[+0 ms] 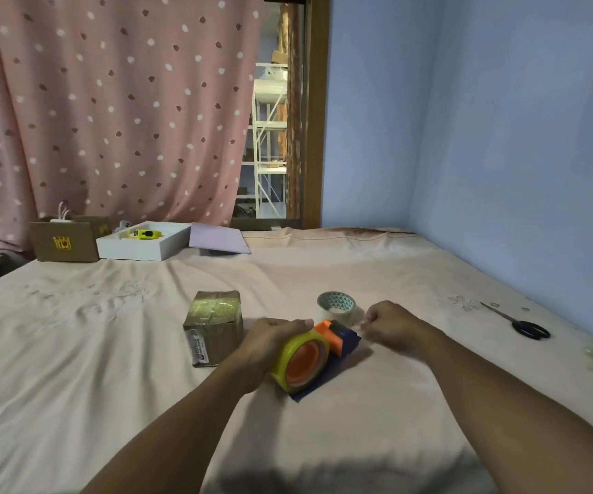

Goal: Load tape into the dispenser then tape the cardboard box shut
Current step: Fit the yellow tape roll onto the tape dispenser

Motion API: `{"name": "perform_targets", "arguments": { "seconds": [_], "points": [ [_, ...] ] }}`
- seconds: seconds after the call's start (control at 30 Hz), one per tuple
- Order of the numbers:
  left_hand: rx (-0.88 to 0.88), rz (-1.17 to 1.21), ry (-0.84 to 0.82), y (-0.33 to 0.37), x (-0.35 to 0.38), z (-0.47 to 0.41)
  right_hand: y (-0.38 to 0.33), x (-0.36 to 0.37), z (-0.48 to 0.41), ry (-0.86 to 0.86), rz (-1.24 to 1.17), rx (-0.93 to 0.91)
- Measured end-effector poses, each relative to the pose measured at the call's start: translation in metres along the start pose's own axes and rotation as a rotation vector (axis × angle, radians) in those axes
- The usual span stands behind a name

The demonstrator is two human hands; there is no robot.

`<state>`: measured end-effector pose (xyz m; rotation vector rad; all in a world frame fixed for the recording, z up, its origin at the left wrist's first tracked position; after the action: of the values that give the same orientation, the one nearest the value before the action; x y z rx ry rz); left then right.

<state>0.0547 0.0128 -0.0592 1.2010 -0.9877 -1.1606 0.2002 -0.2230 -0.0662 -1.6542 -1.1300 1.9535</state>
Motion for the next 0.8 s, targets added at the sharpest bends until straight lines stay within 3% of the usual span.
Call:
{"name": "perform_targets", "arguments": {
  "seconds": [0.23,0.47,0.6,0.8],
  "points": [
    [0.049,0.136,0.062,0.011,-0.005,0.003,-0.01,-0.009,0.004,-0.083,-0.525,0.247],
    [0.078,0.093,0.061,0.017,0.003,0.009,-0.017,-0.019,0.003,-0.064,-0.944,0.278],
    [0.084,0.12,0.073,0.024,0.007,0.011,-0.006,-0.006,0.01,-0.042,-1.062,0.334],
    [0.097,0.167,0.11,0.038,0.007,0.012,-0.001,0.008,0.029,-0.253,-1.107,0.21]
  ]
}}
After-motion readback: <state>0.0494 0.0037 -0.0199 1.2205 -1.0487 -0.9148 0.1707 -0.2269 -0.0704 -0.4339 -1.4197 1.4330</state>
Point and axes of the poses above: each hand's wrist, its own z-axis away from the middle knuckle, its own x-axis out of the palm, y = z × x, the point moved 1 cm from there along -z, towards the middle knuckle, and after that the axes turned 2 degrees about -x, right-handed, at the moved point
